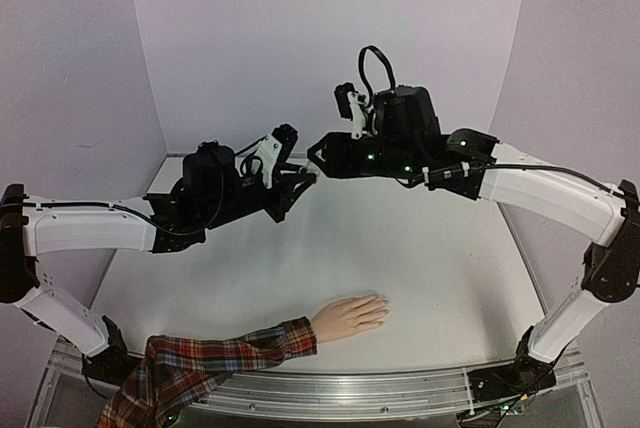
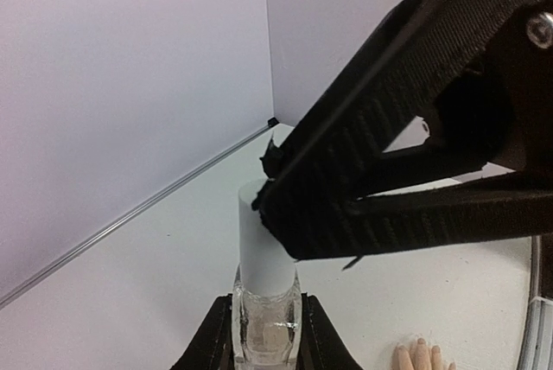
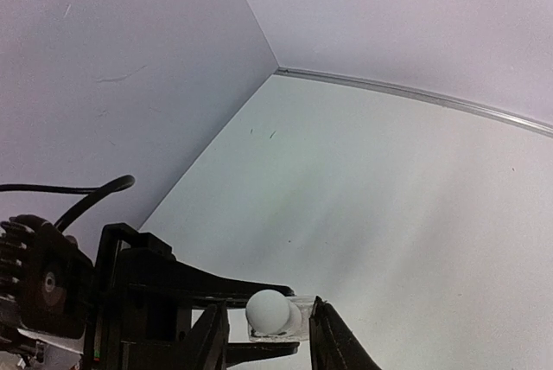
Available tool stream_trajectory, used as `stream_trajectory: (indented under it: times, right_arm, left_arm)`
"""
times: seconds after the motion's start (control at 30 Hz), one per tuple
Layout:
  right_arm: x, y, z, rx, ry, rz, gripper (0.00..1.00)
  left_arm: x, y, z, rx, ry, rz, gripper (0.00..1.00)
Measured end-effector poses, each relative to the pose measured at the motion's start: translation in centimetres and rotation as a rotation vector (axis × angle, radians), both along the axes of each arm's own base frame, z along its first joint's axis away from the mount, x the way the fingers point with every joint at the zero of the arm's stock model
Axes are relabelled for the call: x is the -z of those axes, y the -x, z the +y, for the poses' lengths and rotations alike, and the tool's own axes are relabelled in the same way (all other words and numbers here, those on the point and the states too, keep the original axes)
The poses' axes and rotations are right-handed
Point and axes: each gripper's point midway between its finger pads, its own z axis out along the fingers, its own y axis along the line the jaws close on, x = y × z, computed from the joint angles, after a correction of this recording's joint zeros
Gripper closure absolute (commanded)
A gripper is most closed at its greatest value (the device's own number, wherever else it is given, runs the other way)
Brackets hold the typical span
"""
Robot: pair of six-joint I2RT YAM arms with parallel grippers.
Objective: Paint the nails
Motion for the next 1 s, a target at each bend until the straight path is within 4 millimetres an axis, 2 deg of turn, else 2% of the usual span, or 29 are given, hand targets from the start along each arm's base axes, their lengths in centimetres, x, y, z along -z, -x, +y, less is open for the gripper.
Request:
stream_trajectory:
  times: [0.2,0.37,0.5,0.6,0.8,0.83,0.9,0.97,1.0]
  right_arm:
    - [1.0,-0.5,0.5,0.005,0.027,0.016,0.71]
    - [1.2,-0.2,0.8,-0.028,0.052,0.002,0.96]
    - [1.2,0.2,0.9,-0.100,0.082,-0.032,1.00]
    - [1.0,1.7,1.0,-0.257,0.069,-0.059,1.00]
    - [-0.6,6.9,1.4,-0.645,-0.013,-0.164,1.00]
    - [-0.7,7.5,1.5,-0.680,-0.022,-0.170,0.96]
    - [-0.9,8.1,1.6,-0.721,-0.034,-0.179,0.71]
    - [-0.9,8.1,1.5,-0.722,-0.037,-0.182,0.52]
    - [-0.7,8.0,1.4,-0.712,-0.035,-0.168,0.48]
  left_arm:
    - [0.0,-0.2,0.2,-0.019,0.001,0.002,1.00]
    - [0.0,0.2,-0.2,0.013,0.003,0.006,1.00]
    - [0.0,0.7,-0.2,0.087,0.008,0.027,1.00]
    - [-0.4,2.1,0.1,0.245,0.036,0.070,1.00]
    - [-1.9,7.0,1.4,0.659,0.117,0.171,1.00]
    - [-2.0,7.4,1.5,0.694,0.117,0.178,1.00]
    - [-2.2,8.1,1.7,0.738,0.114,0.190,1.00]
    - [-2.2,8.0,1.7,0.736,0.111,0.196,1.00]
    - [-2.3,7.5,1.6,0.713,0.111,0.193,1.00]
